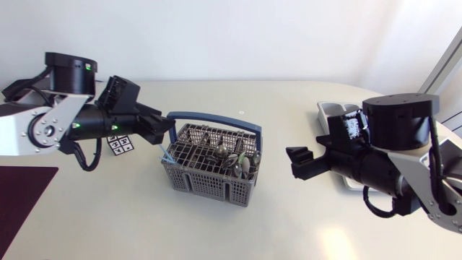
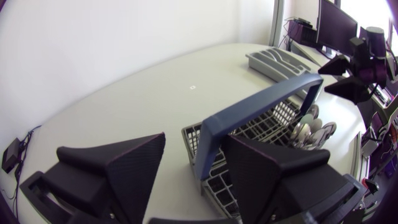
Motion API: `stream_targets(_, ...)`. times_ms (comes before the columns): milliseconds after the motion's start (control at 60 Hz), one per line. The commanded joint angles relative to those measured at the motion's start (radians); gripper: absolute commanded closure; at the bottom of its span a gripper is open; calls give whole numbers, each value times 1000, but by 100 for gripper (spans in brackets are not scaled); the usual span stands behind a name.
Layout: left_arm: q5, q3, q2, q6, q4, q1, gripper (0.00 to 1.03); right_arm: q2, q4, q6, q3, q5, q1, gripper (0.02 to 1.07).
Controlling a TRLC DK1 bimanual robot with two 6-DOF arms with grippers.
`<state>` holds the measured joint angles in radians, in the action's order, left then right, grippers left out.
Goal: Transfer all utensils from the basket to the drawer tray.
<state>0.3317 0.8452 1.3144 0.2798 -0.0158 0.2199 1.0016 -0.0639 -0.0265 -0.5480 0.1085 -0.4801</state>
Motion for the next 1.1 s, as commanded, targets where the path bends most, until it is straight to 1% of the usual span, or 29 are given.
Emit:
stream_targets(0,7,11,-104,-51,-16,6,14,9,1,-16,22,14,-17,7)
stream_targets(33,26,14,-164,-62,-33,3,14,9,-2,-16,22,16,-20,7)
stream_targets(133,32,37,-251,-62,-96,-16,14,22,-28,-16,8,19,-23,7)
stream_targets(200,36,51,-287,-53,-144,-47,15,34,-45,-15,-3,19,-23,7)
stream_targets(283,36,45,-293,-10,-196,-100,15,46,-66,-10,-13,19,-28,7)
stream_targets(367,38,0,-259,62,-207,-157,15,49,-88,31,-20,-20,-32,7)
stream_targets(483,36,-41,-182,144,-199,-203,17,84,-139,65,-47,-56,-31,7)
stream_targets(500,38,-43,-178,147,-199,-206,17,88,-142,65,-52,-59,-31,7)
stream_targets(550,38,-52,-115,179,-194,-217,22,123,-171,65,-79,-90,-26,7)
stream_targets(617,36,-55,-30,206,-190,-223,23,152,-191,63,-102,-121,-26,8)
stream_targets(650,38,-55,17,217,-185,-223,30,163,-192,63,-110,-133,-26,12)
stream_targets(700,38,-57,63,233,-184,-217,36,178,-191,63,-119,-148,-31,19)
stream_targets(767,38,-55,114,234,-176,-194,45,201,-177,62,-128,-176,-38,33)
stream_targets(800,38,-55,123,234,-173,-183,47,216,-172,62,-135,-181,-40,39)
stream_targets(850,38,-58,135,234,-167,-160,47,249,-159,62,-144,-191,-49,53)
stream_targets(917,38,-60,144,234,-161,-126,47,278,-131,60,-147,-199,-55,64)
stream_targets(1083,40,-61,141,225,-156,-68,47,351,-100,57,-175,-207,-71,65)
